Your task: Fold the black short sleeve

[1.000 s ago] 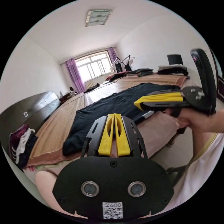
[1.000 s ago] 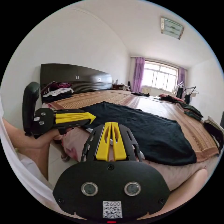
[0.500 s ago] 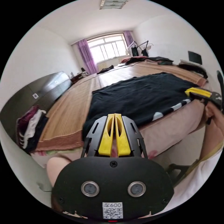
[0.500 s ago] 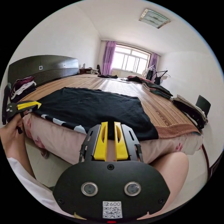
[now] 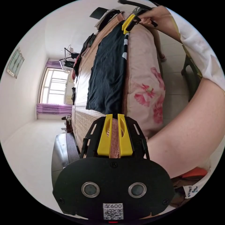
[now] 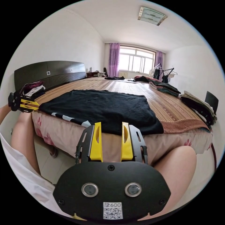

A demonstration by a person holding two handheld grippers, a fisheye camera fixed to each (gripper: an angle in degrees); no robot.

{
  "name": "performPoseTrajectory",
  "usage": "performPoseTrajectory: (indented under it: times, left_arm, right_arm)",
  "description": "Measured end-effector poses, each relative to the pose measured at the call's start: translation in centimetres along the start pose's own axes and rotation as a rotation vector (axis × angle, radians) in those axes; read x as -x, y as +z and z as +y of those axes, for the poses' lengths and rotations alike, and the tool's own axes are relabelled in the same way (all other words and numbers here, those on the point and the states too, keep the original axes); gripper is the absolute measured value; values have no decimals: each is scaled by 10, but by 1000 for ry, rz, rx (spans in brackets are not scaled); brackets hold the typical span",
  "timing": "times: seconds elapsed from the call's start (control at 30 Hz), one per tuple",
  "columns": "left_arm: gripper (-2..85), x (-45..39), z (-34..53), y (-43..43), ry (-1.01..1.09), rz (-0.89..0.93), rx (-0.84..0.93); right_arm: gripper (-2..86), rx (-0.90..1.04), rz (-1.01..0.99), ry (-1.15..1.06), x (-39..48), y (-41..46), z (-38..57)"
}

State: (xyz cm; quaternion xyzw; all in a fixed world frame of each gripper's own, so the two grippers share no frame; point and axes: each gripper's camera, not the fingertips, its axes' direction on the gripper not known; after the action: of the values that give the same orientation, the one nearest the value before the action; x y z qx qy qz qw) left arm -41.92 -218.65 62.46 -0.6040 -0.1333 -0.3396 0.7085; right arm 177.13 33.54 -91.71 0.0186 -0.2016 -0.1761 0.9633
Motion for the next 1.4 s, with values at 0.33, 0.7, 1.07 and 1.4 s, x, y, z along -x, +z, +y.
performPoseTrajectory:
  times: [0.33,0.7,1.07,1.4]
  left_arm:
    - [16,38,51,20,-37,0,-5]
    - [20,74,80,34,98,16,6]
    - [18,129,129,34,68,20,19]
    - [20,167,183,21,-44,-32,1]
  right_arm:
    - [109,-22,14,22,-64,23,-5]
    - [110,-10,9,31,-127,53,-13]
    - [111,-13,11,30,-178,90,-6]
    - [109,8,37,11,-204,128,12]
